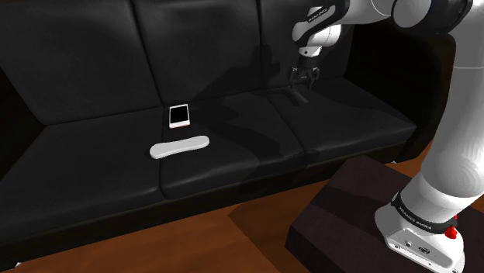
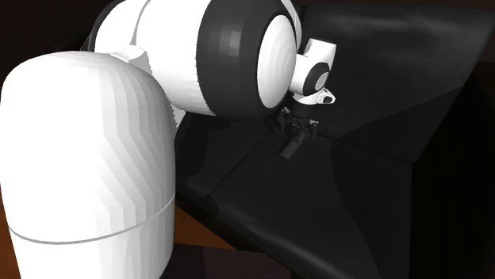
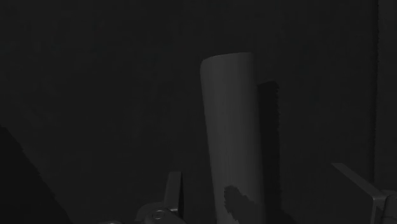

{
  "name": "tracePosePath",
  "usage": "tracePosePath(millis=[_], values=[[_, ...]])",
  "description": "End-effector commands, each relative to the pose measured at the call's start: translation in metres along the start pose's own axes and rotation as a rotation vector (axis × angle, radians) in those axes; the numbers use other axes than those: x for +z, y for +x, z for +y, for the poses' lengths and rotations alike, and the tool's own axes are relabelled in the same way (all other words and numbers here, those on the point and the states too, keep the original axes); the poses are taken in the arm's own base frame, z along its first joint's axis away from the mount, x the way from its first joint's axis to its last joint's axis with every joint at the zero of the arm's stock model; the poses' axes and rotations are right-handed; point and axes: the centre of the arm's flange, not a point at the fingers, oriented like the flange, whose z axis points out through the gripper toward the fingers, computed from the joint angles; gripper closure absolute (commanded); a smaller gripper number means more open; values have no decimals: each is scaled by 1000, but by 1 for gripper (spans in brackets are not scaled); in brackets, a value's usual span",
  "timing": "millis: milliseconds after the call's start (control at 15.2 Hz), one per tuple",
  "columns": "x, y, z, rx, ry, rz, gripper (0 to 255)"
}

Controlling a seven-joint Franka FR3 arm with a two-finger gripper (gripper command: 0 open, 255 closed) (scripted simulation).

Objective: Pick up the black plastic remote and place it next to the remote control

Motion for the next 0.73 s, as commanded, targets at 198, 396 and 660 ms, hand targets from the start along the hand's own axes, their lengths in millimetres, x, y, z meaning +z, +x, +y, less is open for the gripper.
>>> tracePosePath(millis=[198,396,660], values=[[25,3,3,6,1,-1,0],[39,3,3,6,1,-1,0],[39,3,3,6,1,-1,0]])
